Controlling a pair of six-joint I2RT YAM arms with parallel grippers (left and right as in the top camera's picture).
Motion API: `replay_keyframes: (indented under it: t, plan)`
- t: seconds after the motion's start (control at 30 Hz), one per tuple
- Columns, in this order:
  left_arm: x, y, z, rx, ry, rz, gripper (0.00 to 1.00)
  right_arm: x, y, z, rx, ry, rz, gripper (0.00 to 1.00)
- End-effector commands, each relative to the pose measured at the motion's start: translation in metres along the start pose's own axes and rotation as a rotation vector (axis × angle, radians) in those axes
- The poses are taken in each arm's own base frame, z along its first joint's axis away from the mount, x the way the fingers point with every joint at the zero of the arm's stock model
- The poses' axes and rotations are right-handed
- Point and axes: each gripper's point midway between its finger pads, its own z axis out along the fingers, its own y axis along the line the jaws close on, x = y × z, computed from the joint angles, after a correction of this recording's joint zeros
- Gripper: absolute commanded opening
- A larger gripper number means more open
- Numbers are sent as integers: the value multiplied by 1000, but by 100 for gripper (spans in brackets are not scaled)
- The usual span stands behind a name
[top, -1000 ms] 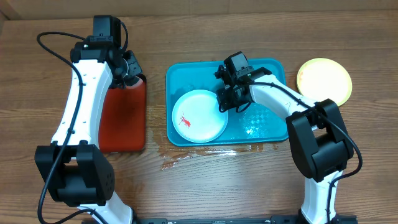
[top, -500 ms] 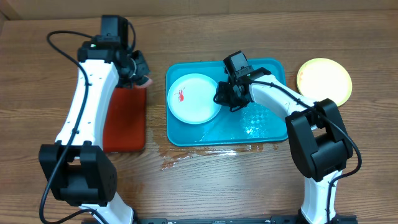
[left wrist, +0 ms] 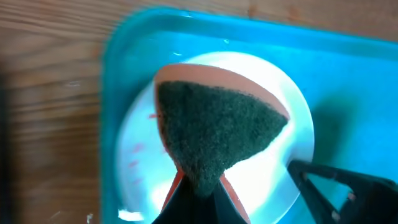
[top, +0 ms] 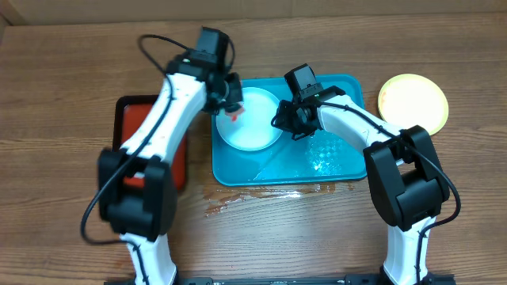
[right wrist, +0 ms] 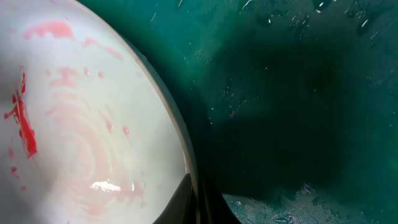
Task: Clean dirty plates on tray and stack at the side
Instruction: 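Carry the sponge with the left gripper onto the white plate, then scrub the white plate with the left sponge while the right gripper holds it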
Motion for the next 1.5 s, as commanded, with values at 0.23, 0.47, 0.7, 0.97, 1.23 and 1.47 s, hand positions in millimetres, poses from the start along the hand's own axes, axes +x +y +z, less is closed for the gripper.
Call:
replay_keyframes:
  t: [0.23, 0.47, 0.7, 0.97, 1.23, 1.47]
  plan:
    - [31, -4, 78, -68, 102, 60, 4, -11, -4, -2, 25, -38, 11, 4]
    - [9, 56, 66, -427, -15, 151, 4, -11, -4, -2, 28, -35, 8, 4]
    - [-13, 47, 35, -453, -46, 162, 4, -11, -4, -2, 28, -35, 8, 4]
    - [2, -38, 48, 13, 79, 142, 4, -13, -7, -2, 41, -47, 8, 4]
    - [14, 0, 102, -142, 127, 136, 4, -11, -8, -2, 46, -40, 9, 4]
    - [-13, 59, 83, -474, 5, 161, 4, -11, -8, -2, 46, -41, 9, 4]
